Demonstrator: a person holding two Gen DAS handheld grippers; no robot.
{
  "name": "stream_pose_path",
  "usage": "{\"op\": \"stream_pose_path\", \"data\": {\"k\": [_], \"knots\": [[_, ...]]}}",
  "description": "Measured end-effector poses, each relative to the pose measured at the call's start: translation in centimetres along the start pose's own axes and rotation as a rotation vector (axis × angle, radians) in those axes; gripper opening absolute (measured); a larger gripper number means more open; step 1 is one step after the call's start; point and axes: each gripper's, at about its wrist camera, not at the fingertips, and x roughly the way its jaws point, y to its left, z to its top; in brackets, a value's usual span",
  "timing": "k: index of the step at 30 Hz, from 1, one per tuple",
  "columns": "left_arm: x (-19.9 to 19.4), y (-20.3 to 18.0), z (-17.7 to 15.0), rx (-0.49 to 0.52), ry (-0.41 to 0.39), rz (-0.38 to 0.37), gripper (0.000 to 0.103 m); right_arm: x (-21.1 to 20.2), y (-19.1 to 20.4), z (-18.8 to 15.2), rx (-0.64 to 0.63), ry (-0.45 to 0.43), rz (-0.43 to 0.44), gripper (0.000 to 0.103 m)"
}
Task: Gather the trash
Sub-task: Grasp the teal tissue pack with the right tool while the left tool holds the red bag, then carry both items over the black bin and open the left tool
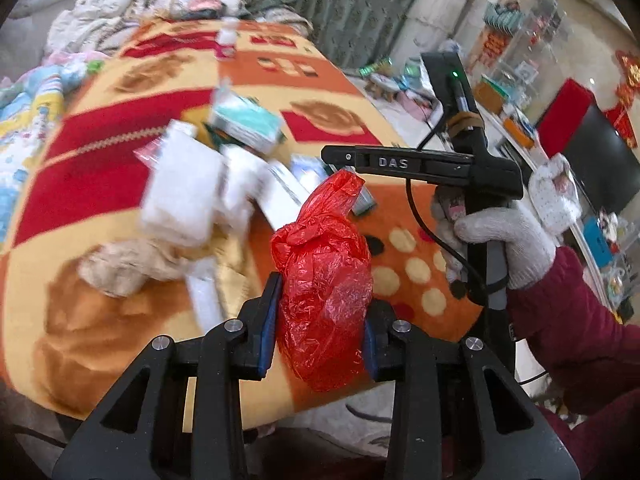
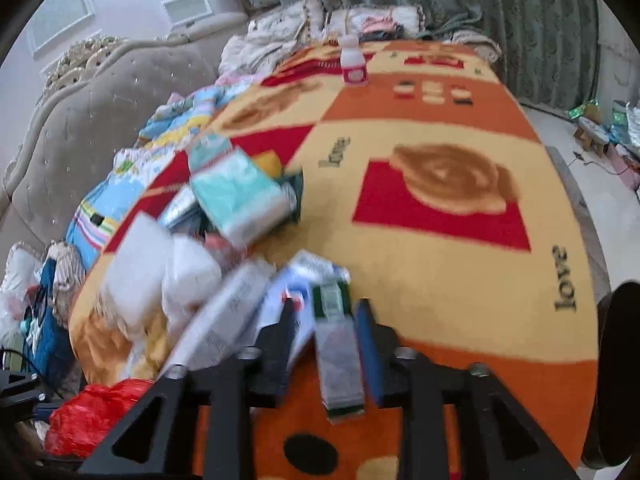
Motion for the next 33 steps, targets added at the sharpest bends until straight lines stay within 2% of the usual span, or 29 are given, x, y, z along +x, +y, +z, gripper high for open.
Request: {"op": "stream_pose_path", "data": {"k": [1,5,7,8,14,16,18,20,24,29,33], "knots": [[-0.4,0.5,0.3,-0.007,-0.013,0.009,0.032,-0.1,0.4,0.8,-0.005,-0.014,0.012,0.053],[-1.2,2.4,1.3,-0.039,-0.046,0.047,0.032,0.6,2.3,3.4,-0.056,-0.041,0.045,0.057],[-1.4,3.5,1.7,-0.066,-0.057,0.064,0.032,2.0,3.8,4.9,-0.108,-0.029,0.073,0.073],[-1.3,3.8,1.8,-0.074,-0.059,0.067,0.032,2.7,4.3,5.4,-0.125,-0.022,0.083,0.075],[-0.7,5.6,2.5,-0.113,-0.062,0.098,0.032,7.2,5.9,7.5,-0.218,0.056,0.091,0.075],[-0.4,5.8,2.7,-0.122,-0.063,0.099,0.032,8.1,6.0,7.2,-0.236,0.086,0.097,0.061],[-0.2,5.6,3.1,-0.120,-0.061,0.098,0.032,7.9,5.8,6.9,-0.242,0.079,0.082,0.056],[0.2,5.2,3.6,-0.114,-0.058,0.093,0.032,6.5,5.0,6.7,-0.211,0.058,0.103,0.054],[1.0,2.8,5.4,-0.076,-0.079,0.050,0.032,3.4,3.3,6.2,-0.170,0.025,0.081,0.054],[3.0,-1.5,7.8,-0.032,-0.073,-0.011,0.032,-1.5,-0.6,4.8,-0.096,-0.028,0.026,0.054],[5.3,-5.8,9.5,0.023,-0.049,-0.059,0.032,-5.6,-5.3,3.0,-0.019,-0.057,-0.048,0.054]]}}
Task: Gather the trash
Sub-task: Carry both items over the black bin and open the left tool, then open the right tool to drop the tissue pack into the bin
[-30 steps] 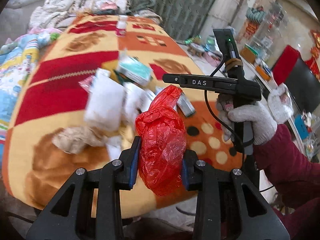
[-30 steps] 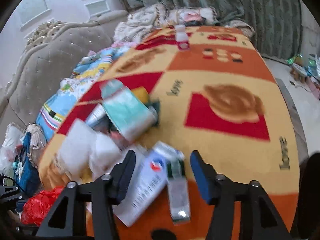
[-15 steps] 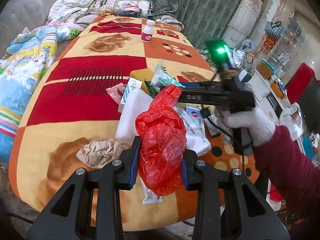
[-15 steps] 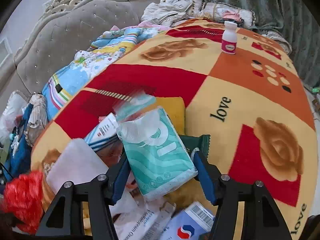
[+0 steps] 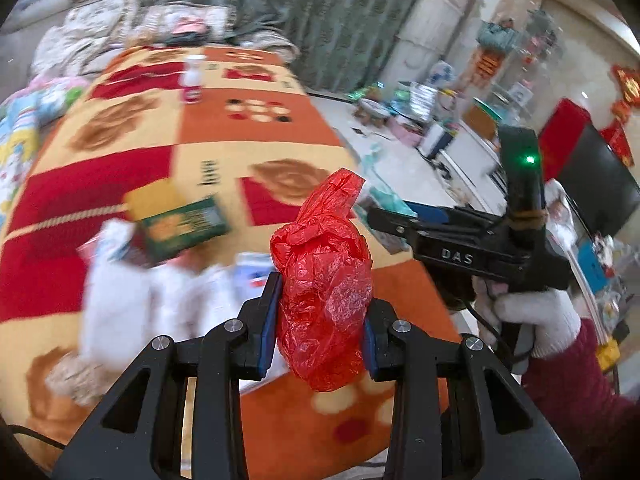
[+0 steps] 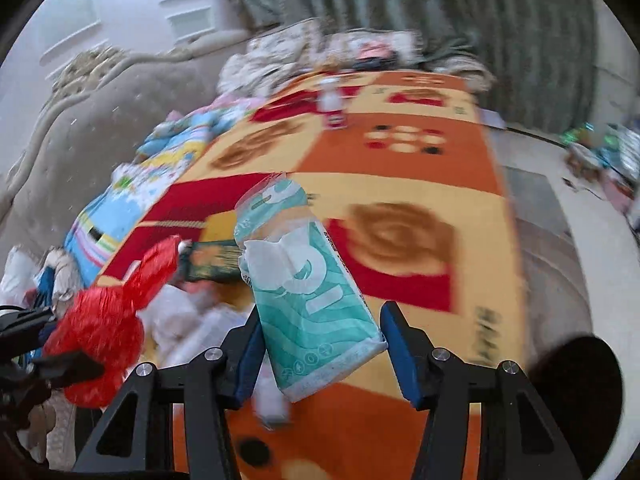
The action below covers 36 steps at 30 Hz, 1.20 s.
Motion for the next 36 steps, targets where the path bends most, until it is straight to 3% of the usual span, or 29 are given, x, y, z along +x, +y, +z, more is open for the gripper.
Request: {"op": "stream_pose_path", "data": {"k": [9,16,18,21,24,30,36], "knots": [[7.5,-10.9,2.1,0.111,0.081,-0.106,0.032,-6.5,-13.5,-6.4,0.244,0.014,-0.228,0.054],[13.4,-16.5,2.7,0.153,0.130,-0.170,0.034,-7.8,-20.0,-10.5,0.379,0.046,-0.308,0.054],[14.9,-16.9,2.9,0.138,0.149,-0.211,0.039,-7.8,-21.1,-11.4,0.416,0.042,-0.313,0.054],[16.4,-16.8,3.2,0.084,0.159,-0.250,0.055,-8.1,-22.2,-12.4,0.445,0.032,-0.320,0.059],[16.8,-16.4,3.5,0.050,0.157,-0.273,0.060,-8.0,-22.6,-12.6,0.451,0.022,-0.327,0.074],[15.7,-15.7,3.1,0.067,0.151,-0.218,0.060,-7.6,-22.1,-12.8,0.435,0.027,-0.320,0.075],[14.0,-14.3,2.4,0.118,0.115,-0.083,0.060,-6.9,-19.8,-11.8,0.397,0.017,-0.278,0.075]]}}
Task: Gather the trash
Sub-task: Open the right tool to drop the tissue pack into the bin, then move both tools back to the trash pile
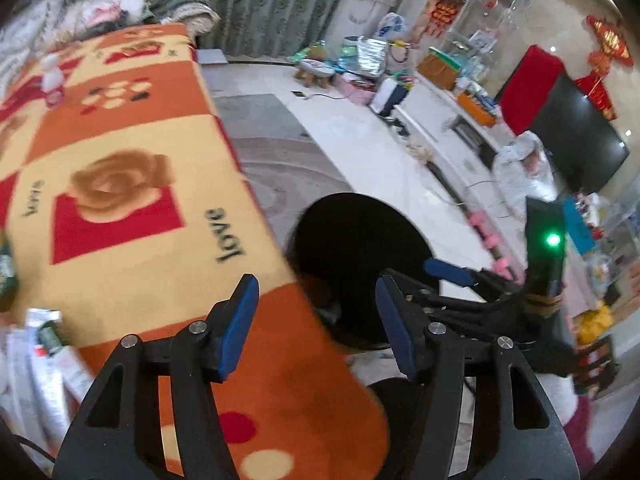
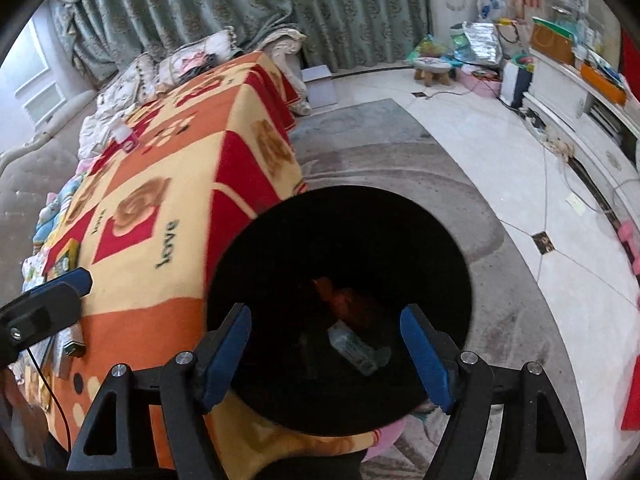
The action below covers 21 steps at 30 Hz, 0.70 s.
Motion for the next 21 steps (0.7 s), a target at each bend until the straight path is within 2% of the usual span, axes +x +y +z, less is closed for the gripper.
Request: {"op": "stream_pose_path", "data": {"k": [17,21], "knots": [[-7.7,7.2,-3.2,-0.043,-0.115,0.248,0.060,-1.1,11.9,0.0,-0.155,-0.031,0.116,0.075],[-9.5,9.7,-3.9,-0.087,-0.135,0.265,0.060,-1.0,15.4,-0.2,-0.205,-0.029,0.147,0.075]]}}
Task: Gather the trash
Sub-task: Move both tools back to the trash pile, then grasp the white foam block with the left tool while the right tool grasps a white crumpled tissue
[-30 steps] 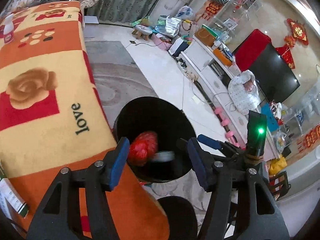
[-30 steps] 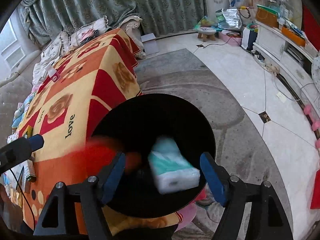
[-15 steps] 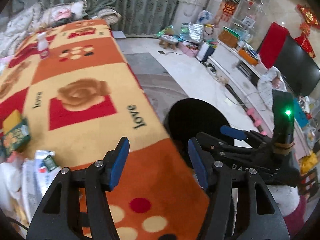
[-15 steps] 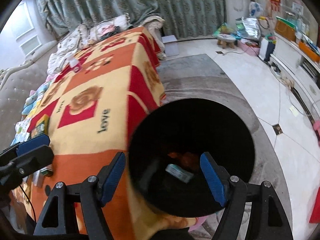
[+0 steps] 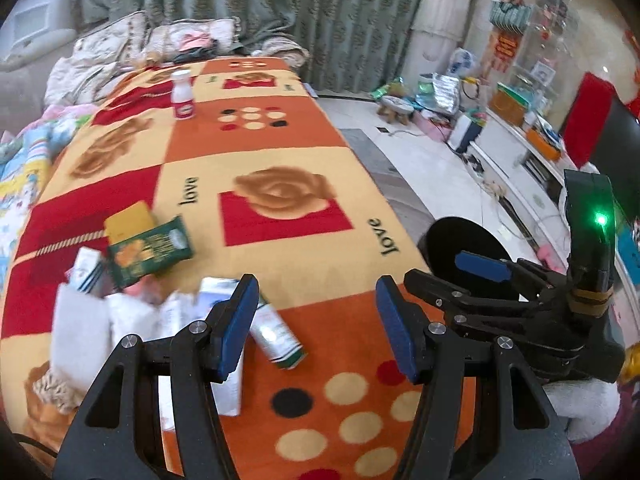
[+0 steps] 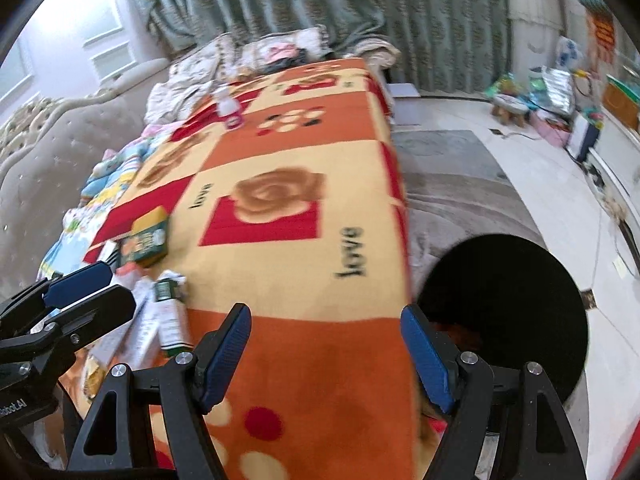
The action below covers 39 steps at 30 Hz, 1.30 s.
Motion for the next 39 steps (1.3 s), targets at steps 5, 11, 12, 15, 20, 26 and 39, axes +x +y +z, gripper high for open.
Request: {"op": "stream_pose_path", "data": {"k": [5,11,12,15,20,26,39], "knots": [[-1.3,2.9,-0.6,-0.045,-0.013,0.045,0.060,0.7,3.8,0.6,-0.054,0.007,0.041,0.075],[-2.8,7.5,-1.6,-0.110,-0.018,0.098,0.060,1.9,7.5,1.0,-0.095,0.039,0.087,0.076],[-3.0,8.0,-1.7,-0.113,-0.019,0.109,0.060,2.1,8.2,1.0,-0.100,0.045,0.095,0.076],[-4.1,10.8,-2.5,-0.132,-0.019,0.155,0.060,2.4,9.9,1.2,-0.120,0.044,0.122,0.076],[-4.8,15.4,-4.0,-0.182,0.004,0.213,0.060,3.2,12.7,1.4,-0.160,0.054,0.152,0.077],[-4.6,18.9,-6.1,-0.239,0.041,0.233,0.060,4.9,15.5,1.7,-0.198,0.086,0.174,0.077],[-0.8,20.1,-5.8,-0.236,0.109,0.124,0.060,7.6,18.6,2.3,-0.233,0.135,0.198,0.077]]}}
